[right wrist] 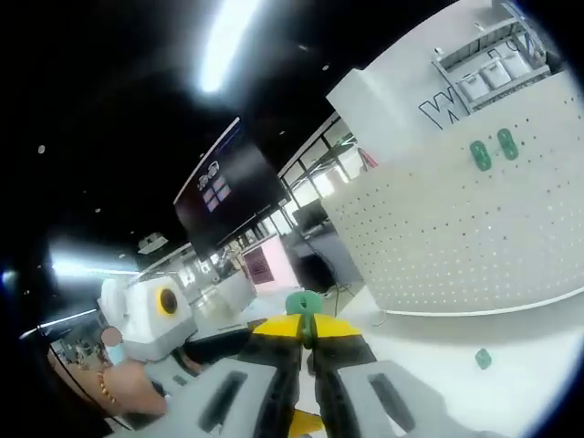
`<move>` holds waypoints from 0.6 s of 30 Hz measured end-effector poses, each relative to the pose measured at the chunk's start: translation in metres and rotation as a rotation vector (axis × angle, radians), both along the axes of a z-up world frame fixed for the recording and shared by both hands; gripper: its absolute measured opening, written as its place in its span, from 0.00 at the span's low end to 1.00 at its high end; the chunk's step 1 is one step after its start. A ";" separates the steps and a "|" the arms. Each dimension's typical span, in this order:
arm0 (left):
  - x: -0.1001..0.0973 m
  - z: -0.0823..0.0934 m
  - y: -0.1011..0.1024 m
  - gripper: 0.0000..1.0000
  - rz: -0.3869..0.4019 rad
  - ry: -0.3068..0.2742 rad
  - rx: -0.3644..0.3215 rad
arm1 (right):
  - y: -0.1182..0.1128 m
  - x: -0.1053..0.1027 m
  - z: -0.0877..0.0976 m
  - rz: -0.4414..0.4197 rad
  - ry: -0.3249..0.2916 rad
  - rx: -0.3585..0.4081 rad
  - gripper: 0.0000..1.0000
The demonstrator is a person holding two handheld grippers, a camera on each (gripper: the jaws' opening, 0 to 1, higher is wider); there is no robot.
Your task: Insert the hook assembly into the mounting plate slot until the hook locks in place.
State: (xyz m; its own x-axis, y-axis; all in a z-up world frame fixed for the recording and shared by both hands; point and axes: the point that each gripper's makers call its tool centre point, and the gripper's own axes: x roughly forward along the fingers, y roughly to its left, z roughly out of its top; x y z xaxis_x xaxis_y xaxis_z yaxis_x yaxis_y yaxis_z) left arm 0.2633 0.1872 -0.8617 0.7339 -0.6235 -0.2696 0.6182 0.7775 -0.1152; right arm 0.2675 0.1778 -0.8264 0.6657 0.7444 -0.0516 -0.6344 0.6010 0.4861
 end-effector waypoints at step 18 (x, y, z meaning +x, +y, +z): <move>-0.012 -0.005 -0.021 1.00 -0.076 0.022 -0.060 | -0.017 0.019 0.003 -0.063 -0.046 -0.038 0.00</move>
State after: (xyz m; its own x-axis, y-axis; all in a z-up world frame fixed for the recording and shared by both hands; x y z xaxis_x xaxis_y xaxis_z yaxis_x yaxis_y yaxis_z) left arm 0.2511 0.1667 -0.8669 0.6782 -0.6928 -0.2452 0.6721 0.7196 -0.1743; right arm 0.2861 0.1611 -0.8235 0.7134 0.6992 -0.0471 -0.6161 0.6578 0.4333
